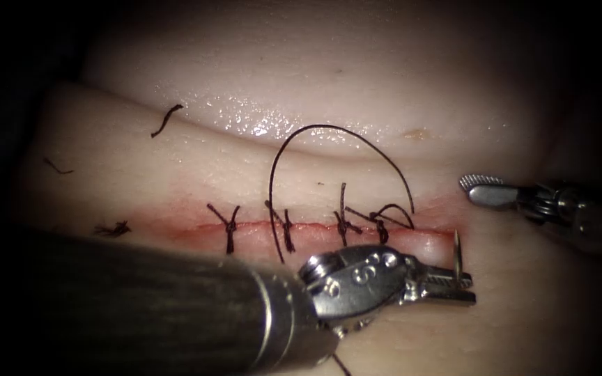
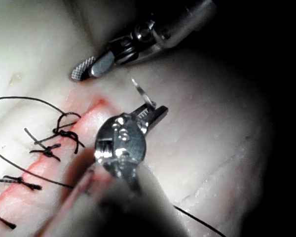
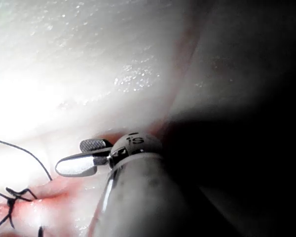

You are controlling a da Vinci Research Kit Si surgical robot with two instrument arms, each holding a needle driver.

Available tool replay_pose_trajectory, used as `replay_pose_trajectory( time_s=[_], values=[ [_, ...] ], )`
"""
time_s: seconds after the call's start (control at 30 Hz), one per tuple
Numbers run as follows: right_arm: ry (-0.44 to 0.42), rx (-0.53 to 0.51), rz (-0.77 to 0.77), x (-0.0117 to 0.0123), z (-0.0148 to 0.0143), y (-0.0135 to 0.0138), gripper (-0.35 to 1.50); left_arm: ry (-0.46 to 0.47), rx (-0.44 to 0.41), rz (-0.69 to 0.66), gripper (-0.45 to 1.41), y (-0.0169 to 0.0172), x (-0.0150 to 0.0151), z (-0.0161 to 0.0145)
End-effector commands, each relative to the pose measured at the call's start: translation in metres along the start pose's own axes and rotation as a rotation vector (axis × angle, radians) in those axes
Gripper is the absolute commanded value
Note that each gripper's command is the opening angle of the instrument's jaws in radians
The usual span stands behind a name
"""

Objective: Wound Closure

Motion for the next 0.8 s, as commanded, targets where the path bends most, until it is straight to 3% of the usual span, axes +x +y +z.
replay_pose_trajectory(
  time_s=[0.03, 0.23, 0.4, 0.47, 0.67, 0.8],
  values=[
    [-0.005, 0.005, 0.001, -0.0007, 0.0007, 0.0002, 0.96, 0.015, -0.009, -0.043, -0.45, 0.0002, -0.0003, 0.0005],
    [-0.009, 0.009, 0.013, -0.0011, 0.0005, -0.0001, 0.94, 0.077, -0.074, -0.267, -0.45, 0.0023, 0.0010, -0.0004],
    [-0.017, 0.014, 0.018, -0.0013, 0.0008, -0.0002, 1.23, 0.091, -0.101, -0.327, -0.45, 0.0038, 0.0019, -0.0010],
    [-0.027, 0.023, -0.065, -0.0014, 0.0008, -0.0003, 1.26, 0.105, -0.116, -0.321, -0.45, 0.0045, 0.0021, -0.0014],
    [-0.061, 0.098, -0.482, -0.0018, -0.0001, -0.0012, 1.26, 0.119, -0.067, 0.046, -0.45, 0.0072, 0.0021, -0.0035],
    [-0.083, 0.105, -0.745, -0.0019, -0.0006, -0.0038, 1.30, 0.093, -0.005, 0.308, -0.45, 0.0093, 0.0017, -0.0053]
  ],
)
